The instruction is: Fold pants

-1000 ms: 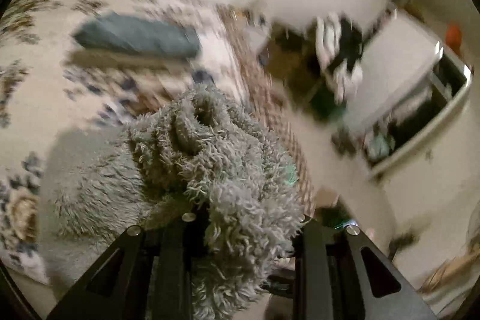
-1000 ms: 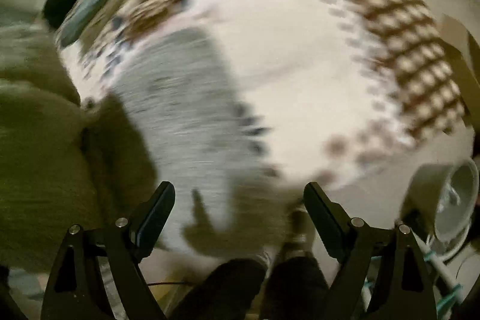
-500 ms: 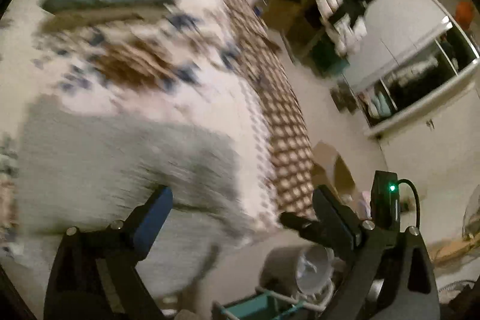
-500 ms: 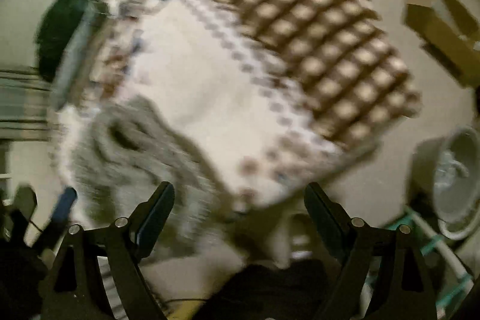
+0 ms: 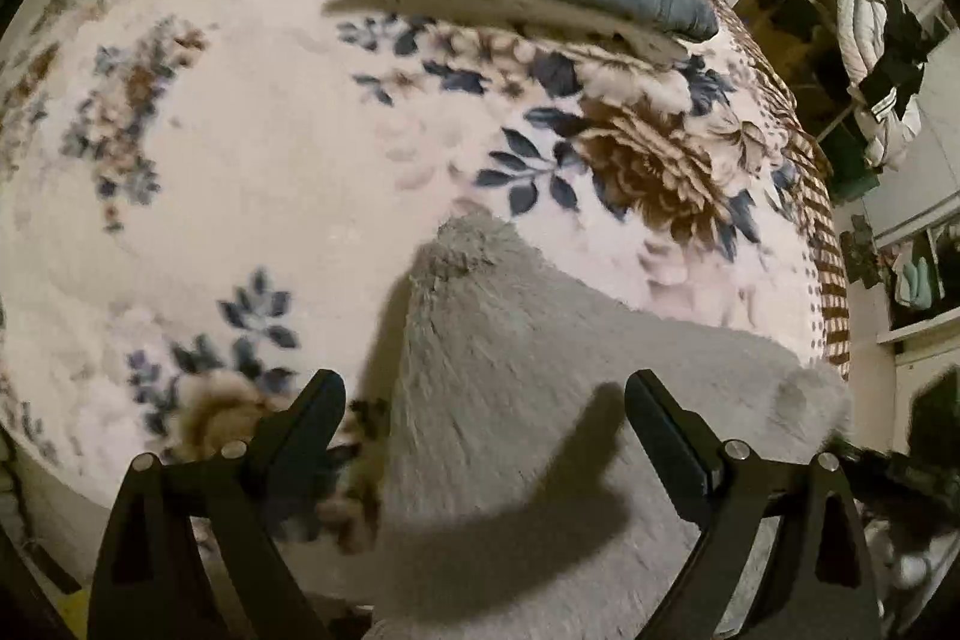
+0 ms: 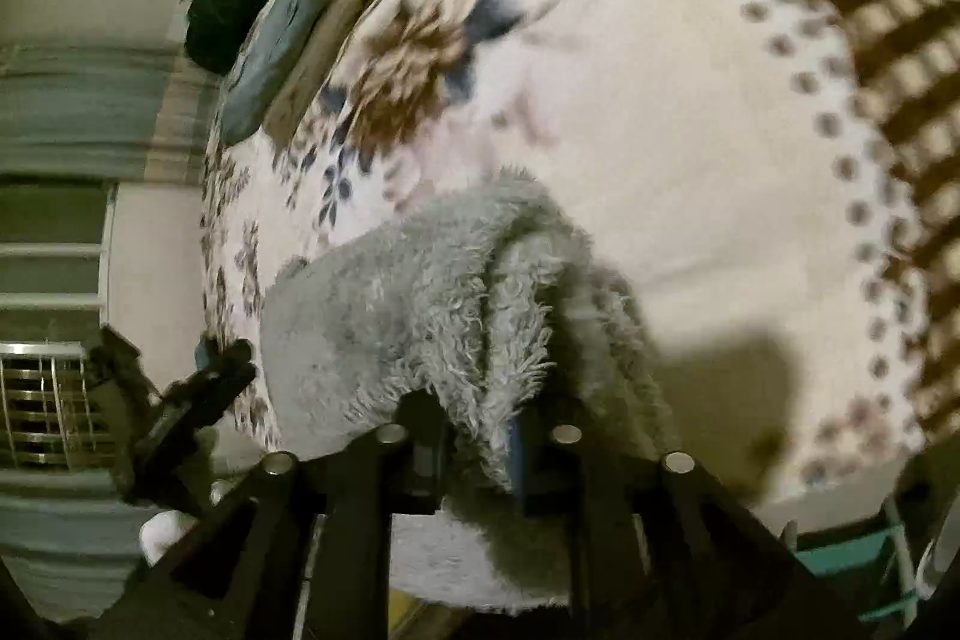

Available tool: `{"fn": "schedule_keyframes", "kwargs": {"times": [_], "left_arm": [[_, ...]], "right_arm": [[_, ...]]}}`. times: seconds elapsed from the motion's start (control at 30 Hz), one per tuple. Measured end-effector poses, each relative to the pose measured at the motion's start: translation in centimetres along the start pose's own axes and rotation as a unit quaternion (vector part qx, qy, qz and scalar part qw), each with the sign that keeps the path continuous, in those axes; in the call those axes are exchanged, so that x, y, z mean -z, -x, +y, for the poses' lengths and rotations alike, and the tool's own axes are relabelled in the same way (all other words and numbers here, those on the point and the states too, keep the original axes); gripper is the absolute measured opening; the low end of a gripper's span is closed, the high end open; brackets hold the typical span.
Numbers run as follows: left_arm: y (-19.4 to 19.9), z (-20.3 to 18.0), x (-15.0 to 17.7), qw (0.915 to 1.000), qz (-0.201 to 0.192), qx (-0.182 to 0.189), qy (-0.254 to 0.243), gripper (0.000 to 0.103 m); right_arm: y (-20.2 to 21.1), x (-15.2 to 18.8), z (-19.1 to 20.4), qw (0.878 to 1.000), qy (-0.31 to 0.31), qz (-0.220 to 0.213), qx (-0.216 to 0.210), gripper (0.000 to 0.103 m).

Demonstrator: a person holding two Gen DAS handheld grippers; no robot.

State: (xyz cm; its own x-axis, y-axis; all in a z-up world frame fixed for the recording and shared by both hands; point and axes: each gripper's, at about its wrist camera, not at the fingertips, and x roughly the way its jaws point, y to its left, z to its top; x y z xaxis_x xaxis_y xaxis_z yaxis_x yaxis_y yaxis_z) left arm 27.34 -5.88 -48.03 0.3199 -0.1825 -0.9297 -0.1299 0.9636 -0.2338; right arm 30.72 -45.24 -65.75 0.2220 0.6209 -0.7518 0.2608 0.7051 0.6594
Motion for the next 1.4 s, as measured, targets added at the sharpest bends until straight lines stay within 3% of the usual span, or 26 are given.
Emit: {"fn": "schedule_keyframes", "kwargs": {"times": [0.13, 0.17, 0.23, 0.27, 0.3, 0.37, 0.4, 0.47, 0.57, 0.6, 0.67, 0.7, 0.77, 0.87, 0.97, 1.07, 1.1, 1.17, 1.23, 1.27, 1.4], "left_arm": [[-2.9, -0.9, -0.7, 0.9996, 0.016, 0.021, 0.009, 0.095], [-3.3, -1.0, -0.7, 0.9993, 0.022, 0.027, 0.012, 0.095], [-3.8, -1.6, -0.8, 0.9992, 0.03, 0.023, 0.013, 0.095], [-4.0, -1.9, -0.8, 0.9992, 0.033, 0.022, 0.009, 0.095], [-3.9, -2.0, -0.8, 0.9992, 0.033, 0.021, 0.009, 0.095], [-3.6, -2.2, -0.6, 0.9993, 0.031, 0.022, 0.006, 0.095], [-3.7, -2.2, -0.7, 0.9993, 0.032, 0.021, 0.005, 0.095], [-3.7, -2.2, -0.6, 0.9991, 0.034, 0.023, 0.007, 0.095], [-3.8, -2.3, -0.5, 0.9991, 0.036, 0.023, 0.007, 0.095], [-3.7, -2.3, -0.6, 0.9991, 0.036, 0.022, 0.004, 0.095], [-3.7, -2.5, -0.7, 0.9991, 0.035, 0.021, -0.003, 0.095], [-3.7, -2.6, -0.7, 0.9992, 0.035, 0.02, -0.007, 0.095], [-3.6, -2.7, -1.0, 0.9991, 0.033, 0.022, -0.011, 0.095], [-3.7, -2.5, -1.2, 0.9987, 0.039, 0.032, -0.002, 0.095], [-3.7, -2.7, -1.3, 0.9979, 0.044, 0.047, 0.0, 0.095], [-2.9, -3.0, -1.5, 0.9975, 0.044, 0.054, -0.011, 0.095], [-2.5, -3.0, -1.6, 0.9973, 0.044, 0.057, -0.014, 0.095], [-1.4, -2.8, -1.7, 0.9972, 0.039, 0.062, -0.017, 0.095], [-0.5, -2.5, -1.9, 0.9973, 0.032, 0.064, -0.017, 0.095], [-0.2, -2.4, -1.9, 0.9974, 0.029, 0.064, -0.017, 0.095], [0.1, -1.5, -1.9, 0.9978, 0.02, 0.064, -0.004, 0.095]], "right_arm": [[4.2, -0.1, -3.0, 0.997, -0.047, -0.059, 0.032, 0.016], [4.3, -0.3, -3.6, 0.996, -0.05, -0.057, 0.047, 0.018], [2.5, -1.0, -5.3, 0.995, -0.068, -0.014, 0.07, 0.035], [2.0, -0.9, -6.2, 0.993, -0.09, 0.009, 0.07, 0.037], [1.9, -0.7, -6.9, 0.992, -0.111, 0.014, 0.061, 0.038], [3.1, 0.5, -7.6, 0.992, -0.126, -0.008, 0.023, 0.058], [3.6, 1.3, -7.9, 0.991, -0.135, -0.017, 0.009, 0.072], [3.3, 3.3, -9.3, 0.985, -0.171, -0.013, -0.016, 0.077], [-0.2, 5.8, -11.9, 0.968, -0.239, 0.033, -0.072, 0.077], [-0.9, 6.2, -12.4, 0.962, -0.254, 0.033, -0.096, 0.074], [-2.3, 7.3, -12.5, 0.95, -0.277, 0.011, -0.141, 0.017], [-2.2, 7.6, -12.1, 0.952, -0.277, 0.006, -0.134, 0.007], [-0.7, 8.2, -11.0, 0.957, -0.26, -0.017, -0.124, 0.006], [1.5, 9.5, -11.0, 0.963, -0.255, -0.017, -0.087, 0.006], [0.2, 9.6, -12.0, 0.97, -0.241, 0.036, -0.019, 0.007], [-1.2, 7.9, -11.6, 0.971, -0.223, 0.082, 0.007, 0.022], [-0.7, 6.9, -10.6, 0.977, -0.197, 0.075, 0.007, 0.024], [2.0, 4.6, -7.9, 0.991, -0.129, 0.03, 0.001, 0.044], [3.7, 2.4, -6.1, 0.995, -0.097, -0.015, -0.009, 0.072], [3.7, 0.9, -5.5, 0.996, -0.088, -0.026, -0.017, 0.078], [-1.0, -5.8, -5.6, 0.996, -0.086, 0.005, -0.036, 0.081]]}}
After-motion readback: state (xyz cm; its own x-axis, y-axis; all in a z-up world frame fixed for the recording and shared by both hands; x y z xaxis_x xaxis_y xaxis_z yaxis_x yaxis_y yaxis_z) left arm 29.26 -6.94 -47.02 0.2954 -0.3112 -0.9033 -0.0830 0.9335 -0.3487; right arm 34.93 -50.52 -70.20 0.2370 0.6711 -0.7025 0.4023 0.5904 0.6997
